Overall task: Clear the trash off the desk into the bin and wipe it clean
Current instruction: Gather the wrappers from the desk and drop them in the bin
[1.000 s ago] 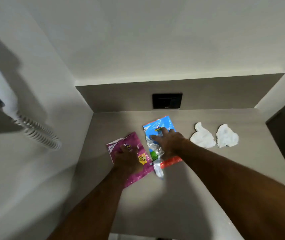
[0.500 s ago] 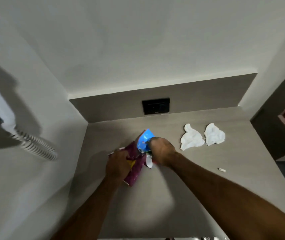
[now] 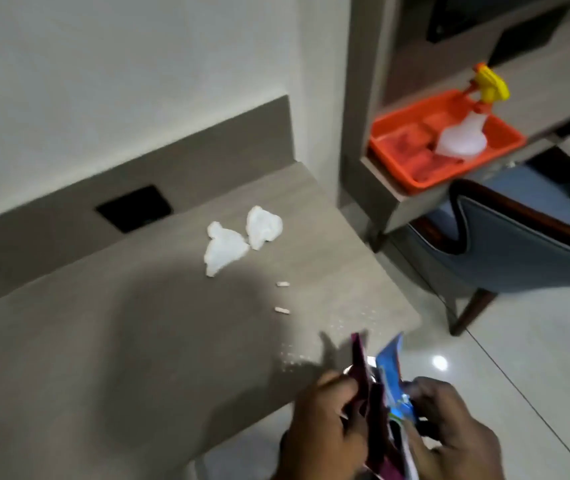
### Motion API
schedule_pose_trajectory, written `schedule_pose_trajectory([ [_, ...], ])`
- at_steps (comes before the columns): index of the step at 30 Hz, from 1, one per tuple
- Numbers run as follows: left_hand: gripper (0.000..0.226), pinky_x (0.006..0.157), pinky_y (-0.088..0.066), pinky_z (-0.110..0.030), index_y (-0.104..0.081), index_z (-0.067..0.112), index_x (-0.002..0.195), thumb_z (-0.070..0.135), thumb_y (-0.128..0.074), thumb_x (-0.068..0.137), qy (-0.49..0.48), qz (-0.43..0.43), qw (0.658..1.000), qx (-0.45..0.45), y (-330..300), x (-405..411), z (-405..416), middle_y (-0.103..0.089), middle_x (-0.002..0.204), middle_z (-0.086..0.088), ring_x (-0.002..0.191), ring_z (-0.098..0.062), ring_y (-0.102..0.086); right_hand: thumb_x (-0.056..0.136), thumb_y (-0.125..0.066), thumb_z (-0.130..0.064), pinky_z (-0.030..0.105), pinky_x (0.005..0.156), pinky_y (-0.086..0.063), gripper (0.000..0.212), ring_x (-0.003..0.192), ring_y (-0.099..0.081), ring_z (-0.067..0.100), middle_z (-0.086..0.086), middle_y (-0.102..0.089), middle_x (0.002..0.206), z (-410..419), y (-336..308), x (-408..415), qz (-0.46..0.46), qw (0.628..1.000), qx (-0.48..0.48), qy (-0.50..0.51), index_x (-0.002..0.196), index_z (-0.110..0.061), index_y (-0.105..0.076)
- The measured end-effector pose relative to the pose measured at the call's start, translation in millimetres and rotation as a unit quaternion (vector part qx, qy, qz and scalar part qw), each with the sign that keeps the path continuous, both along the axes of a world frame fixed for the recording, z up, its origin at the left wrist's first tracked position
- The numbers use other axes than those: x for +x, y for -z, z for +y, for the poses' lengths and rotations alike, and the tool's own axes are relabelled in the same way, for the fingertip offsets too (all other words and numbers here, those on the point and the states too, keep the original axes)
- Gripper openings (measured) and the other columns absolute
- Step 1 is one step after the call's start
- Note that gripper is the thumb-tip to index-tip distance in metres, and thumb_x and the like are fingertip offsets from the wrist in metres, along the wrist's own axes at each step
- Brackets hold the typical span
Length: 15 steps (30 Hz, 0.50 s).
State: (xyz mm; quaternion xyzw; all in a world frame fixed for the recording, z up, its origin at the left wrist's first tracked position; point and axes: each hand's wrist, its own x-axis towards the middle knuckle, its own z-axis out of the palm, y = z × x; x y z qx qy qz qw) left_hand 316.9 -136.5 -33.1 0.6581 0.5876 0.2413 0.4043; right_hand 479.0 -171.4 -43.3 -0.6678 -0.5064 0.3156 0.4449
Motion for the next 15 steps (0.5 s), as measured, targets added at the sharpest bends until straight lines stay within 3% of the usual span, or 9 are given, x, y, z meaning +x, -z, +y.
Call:
schedule_pose_trajectory([
  [2, 0.016, 0.074, -0.057, -0.03, -0.065, 0.017, 0.095, 0.021, -0.056, 0.082, 0.043, -0.011, 0.995, -0.085, 38, 40, -12, -0.067, 0.088, -0.001, 0.083, -0.021, -0.065, 0.074, -0.079, -0.001, 0.02, 0.055, -0.057, 0.046, 0.061, -0.07, 0.007, -0.012, -0.077, 0.087, -25, 44, 37, 0.031, 0.997, -0.066, 0.04, 0.111, -0.024, -0.064],
  [4, 0.016, 0.074, -0.055, -0.028, -0.063, 0.021, 0.094, 0.025, -0.054, 0.081, 0.049, 0.006, 0.993, -0.111, 93, 72, -23, -0.067, 0.087, 0.0, 0.08, -0.018, -0.067, 0.074, -0.076, 0.013, 0.027, 0.065, -0.059, 0.061, 0.072, -0.074, 0.007, -0.013, -0.077, 0.09, -42, 100, 70, 0.057, 0.988, -0.131, 0.049, 0.111, -0.035, -0.066],
  [8, 0.014, 0.071, -0.058, -0.046, -0.056, 0.025, 0.076, 0.034, -0.046, 0.08, 0.033, 0.121, 0.973, -0.194, 231, 97, -32, -0.068, 0.072, -0.009, 0.075, -0.029, -0.07, 0.078, -0.072, 0.008, 0.034, 0.075, -0.055, 0.053, 0.077, -0.069, 0.012, -0.002, -0.076, 0.085, -55, 225, 93, 0.125, 0.965, -0.221, 0.071, 0.098, -0.04, -0.071],
  [10, 0.024, 0.069, -0.059, -0.046, -0.061, 0.015, 0.077, 0.036, -0.05, 0.079, -0.017, 0.172, 0.95, -0.261, 308, 99, -32, -0.073, 0.073, -0.013, 0.078, -0.034, -0.072, 0.078, -0.072, 0.01, 0.023, 0.074, -0.054, 0.056, 0.077, -0.065, 0.01, -0.006, -0.072, 0.08, -52, 290, 89, 0.14, 0.951, -0.266, 0.079, 0.088, -0.045, -0.07],
  [12, 0.027, 0.071, -0.062, -0.045, -0.072, 0.007, 0.083, 0.033, -0.062, 0.08, -0.126, 0.165, 0.918, -0.339, 374, 95, -22, -0.077, 0.081, -0.017, 0.081, -0.035, -0.075, 0.075, -0.074, 0.006, 0.01, 0.068, -0.049, 0.045, 0.075, -0.062, 0.008, -0.01, -0.067, 0.076, -40, 345, 82, 0.155, 0.942, -0.286, 0.084, 0.082, -0.038, -0.068],
  [15, 0.02, 0.081, -0.064, -0.046, -0.075, 0.0, 0.091, 0.012, -0.076, 0.074, -0.277, 0.124, 0.856, -0.418, 452, 91, -6, -0.078, 0.095, -0.024, 0.089, -0.035, -0.076, 0.079, -0.07, 0.002, 0.003, 0.064, -0.044, 0.034, 0.079, -0.058, 0.01, -0.015, -0.059, 0.081, -20, 416, 74, 0.148, 0.919, -0.361, 0.053, 0.097, -0.027, -0.064],
])
